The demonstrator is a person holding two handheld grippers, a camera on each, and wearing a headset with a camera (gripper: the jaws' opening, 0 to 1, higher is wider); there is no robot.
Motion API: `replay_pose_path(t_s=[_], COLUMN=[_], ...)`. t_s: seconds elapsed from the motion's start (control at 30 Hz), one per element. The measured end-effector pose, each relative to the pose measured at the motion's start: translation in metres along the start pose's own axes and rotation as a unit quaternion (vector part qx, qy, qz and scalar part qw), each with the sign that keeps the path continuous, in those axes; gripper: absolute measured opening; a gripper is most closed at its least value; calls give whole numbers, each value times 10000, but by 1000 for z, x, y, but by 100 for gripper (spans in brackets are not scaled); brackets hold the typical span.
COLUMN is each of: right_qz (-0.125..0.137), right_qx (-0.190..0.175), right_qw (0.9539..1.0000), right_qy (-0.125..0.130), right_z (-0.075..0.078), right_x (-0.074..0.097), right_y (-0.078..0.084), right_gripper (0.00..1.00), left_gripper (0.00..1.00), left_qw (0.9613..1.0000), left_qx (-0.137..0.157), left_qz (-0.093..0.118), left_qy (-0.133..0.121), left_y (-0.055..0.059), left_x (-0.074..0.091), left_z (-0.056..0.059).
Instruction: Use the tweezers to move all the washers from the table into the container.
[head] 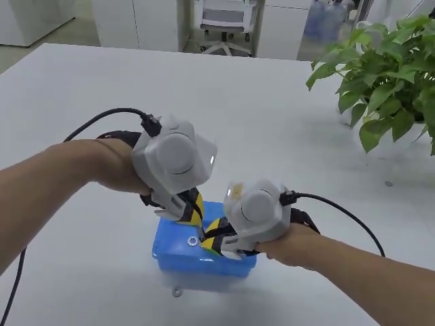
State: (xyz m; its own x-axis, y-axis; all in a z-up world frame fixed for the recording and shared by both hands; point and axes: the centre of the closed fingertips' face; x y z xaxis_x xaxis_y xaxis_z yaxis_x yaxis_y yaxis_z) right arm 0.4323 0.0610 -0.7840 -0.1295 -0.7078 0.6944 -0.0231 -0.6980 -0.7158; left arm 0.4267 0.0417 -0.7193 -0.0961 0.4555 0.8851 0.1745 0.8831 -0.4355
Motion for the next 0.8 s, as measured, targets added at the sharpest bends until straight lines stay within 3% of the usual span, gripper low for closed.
replay_pose_path(t_s=[0.6, 0.8], right_qz=[94, 166], right_qx=[124, 147], right_qw=[9998, 9997], right_qy=[96, 127], right_z=[-4, -9], right_x=[14, 18], right_y=[-15, -24], right_gripper=[10, 10], left_gripper=[6, 6], left_qw=[10000, 9999], left_qx=[19, 106], left_qz=[25, -22], left_qy=[-38, -62], left_y=[-12, -11], left_x=[18, 28], left_z=[4, 8])
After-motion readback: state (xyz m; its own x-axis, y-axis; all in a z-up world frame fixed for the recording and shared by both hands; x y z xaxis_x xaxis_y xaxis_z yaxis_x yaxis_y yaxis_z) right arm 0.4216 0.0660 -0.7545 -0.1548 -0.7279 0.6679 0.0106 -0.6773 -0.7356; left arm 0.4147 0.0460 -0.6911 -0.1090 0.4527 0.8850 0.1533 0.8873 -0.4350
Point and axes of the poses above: the centre of the closed fingertips' face, and the gripper's own axes: x roughly backward along the fingers, z roughly to its right, y roughly out of its underside, and after that the axes turned 1 degree about -x, right-handed
